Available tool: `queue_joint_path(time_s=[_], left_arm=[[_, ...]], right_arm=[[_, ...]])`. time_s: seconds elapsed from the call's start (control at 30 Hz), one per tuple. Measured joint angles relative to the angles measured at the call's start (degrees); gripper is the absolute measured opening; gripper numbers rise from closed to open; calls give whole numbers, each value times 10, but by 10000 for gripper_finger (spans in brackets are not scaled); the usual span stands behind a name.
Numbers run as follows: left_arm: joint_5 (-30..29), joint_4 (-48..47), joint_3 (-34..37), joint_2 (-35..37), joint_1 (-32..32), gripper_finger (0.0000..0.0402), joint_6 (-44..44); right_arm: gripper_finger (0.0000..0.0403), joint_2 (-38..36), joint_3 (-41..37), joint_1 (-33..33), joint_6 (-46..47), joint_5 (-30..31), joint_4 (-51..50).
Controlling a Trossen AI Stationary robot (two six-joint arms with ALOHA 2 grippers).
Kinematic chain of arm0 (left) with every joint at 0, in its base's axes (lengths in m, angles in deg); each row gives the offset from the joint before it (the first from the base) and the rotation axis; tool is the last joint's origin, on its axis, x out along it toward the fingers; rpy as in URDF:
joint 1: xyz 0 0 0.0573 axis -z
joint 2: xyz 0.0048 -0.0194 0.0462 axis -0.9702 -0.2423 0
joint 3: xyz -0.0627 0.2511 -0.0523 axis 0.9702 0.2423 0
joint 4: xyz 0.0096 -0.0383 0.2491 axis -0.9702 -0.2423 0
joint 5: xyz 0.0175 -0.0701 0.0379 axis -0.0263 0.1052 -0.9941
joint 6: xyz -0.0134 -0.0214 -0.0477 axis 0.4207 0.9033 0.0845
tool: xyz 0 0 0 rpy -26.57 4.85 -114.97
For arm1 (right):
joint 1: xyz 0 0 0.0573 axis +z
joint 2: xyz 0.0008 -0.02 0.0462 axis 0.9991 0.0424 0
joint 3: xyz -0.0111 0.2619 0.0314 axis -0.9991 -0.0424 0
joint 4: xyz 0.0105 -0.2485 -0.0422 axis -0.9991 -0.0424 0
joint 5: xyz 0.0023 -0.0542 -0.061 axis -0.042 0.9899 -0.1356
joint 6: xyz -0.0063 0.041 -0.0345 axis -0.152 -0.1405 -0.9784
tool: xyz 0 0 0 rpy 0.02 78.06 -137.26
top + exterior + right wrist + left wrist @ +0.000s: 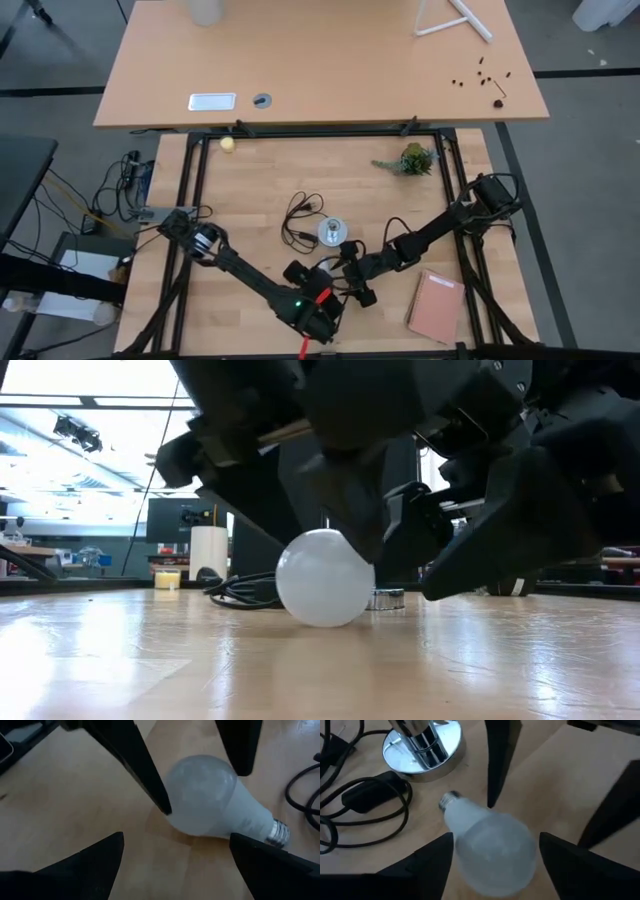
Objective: Screw lightbulb
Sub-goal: Insert the white lightbulb into the metallic lamp
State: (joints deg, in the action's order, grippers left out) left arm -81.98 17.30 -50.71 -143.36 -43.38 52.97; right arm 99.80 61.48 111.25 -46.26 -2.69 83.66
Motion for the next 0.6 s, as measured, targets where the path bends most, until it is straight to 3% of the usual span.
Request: queue_joint_path(time_s=[0.27,0.6], left_arm=[[74,-16,12,-1,-26,371,1],[77,-66,34,-1,-22,342,15]], right_arm=[[372,0,0,4,25,24,-10],[372,-1,0,10,52,32,-40]])
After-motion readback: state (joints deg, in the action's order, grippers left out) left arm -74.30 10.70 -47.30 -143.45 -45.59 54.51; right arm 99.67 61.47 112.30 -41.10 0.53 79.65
